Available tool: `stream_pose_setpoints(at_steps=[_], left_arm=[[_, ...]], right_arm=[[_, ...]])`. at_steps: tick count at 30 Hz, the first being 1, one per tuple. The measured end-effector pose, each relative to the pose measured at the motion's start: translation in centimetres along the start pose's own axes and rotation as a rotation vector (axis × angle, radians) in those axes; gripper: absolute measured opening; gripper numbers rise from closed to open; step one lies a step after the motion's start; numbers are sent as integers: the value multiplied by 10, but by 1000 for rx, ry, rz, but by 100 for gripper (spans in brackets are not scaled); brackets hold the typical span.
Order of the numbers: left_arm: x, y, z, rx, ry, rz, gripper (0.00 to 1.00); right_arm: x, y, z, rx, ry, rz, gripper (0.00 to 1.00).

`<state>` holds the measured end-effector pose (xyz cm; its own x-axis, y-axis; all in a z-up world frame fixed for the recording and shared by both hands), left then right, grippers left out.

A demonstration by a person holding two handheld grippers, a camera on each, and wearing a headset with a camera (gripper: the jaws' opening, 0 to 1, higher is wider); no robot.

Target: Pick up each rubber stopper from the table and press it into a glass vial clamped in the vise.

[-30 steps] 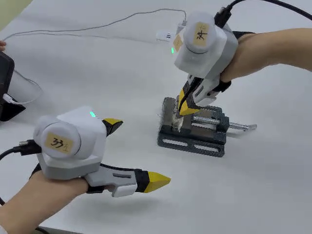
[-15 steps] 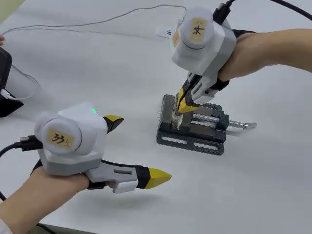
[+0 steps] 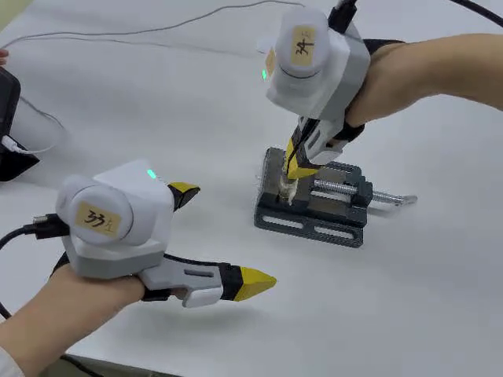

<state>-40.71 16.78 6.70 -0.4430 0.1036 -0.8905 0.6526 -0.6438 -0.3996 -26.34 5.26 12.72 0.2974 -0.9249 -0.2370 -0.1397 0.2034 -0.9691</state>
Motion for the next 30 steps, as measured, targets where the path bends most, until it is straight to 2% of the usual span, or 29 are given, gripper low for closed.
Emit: stream_pose_setpoints(at_steps=[6,9,13,16,23,24,25,28,30], left_arm=[[1,-1,0,-2,0,-3,97],[1,-1,1,-1,2,-5,97],[1,0,1,-1,3,-5,97],[1,1,2,1,0,-5,97],[0,-2,2,0,3,-1,97],[0,-3,2,0,2,-1,97],[0,-4,2,-2,1,0,97],[0,-4,1,-3,3,1,97],[-1,-5,2,-4,8,1,97]], right_arm=[[1,1,1,-1,15,0,0],[1,0,-2,4,-5,-6,0],[1,1,0,-3,14,-5,0],[-4,2,-3,-2,-7,-48,0],[-5,4,6,-15,-38,-96,0],[-5,4,6,-9,-12,-89,0],[-4,3,4,-8,-28,-86,0],[-1,4,7,-7,16,-47,0],[-1,3,3,0,12,-45,0]])
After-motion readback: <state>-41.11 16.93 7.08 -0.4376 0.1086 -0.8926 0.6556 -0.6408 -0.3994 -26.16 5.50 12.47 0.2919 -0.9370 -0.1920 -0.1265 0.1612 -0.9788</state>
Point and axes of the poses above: the centre of the closed fingertips' face, and the gripper's own axes: y roughly forward along the fingers, z roughly to its right, x roughly out of its underside, the point moved 10 cm from there along -y, roughly backward along the fingers, and after that the axes turned 3 degrees about z, right-handed, at the moved point
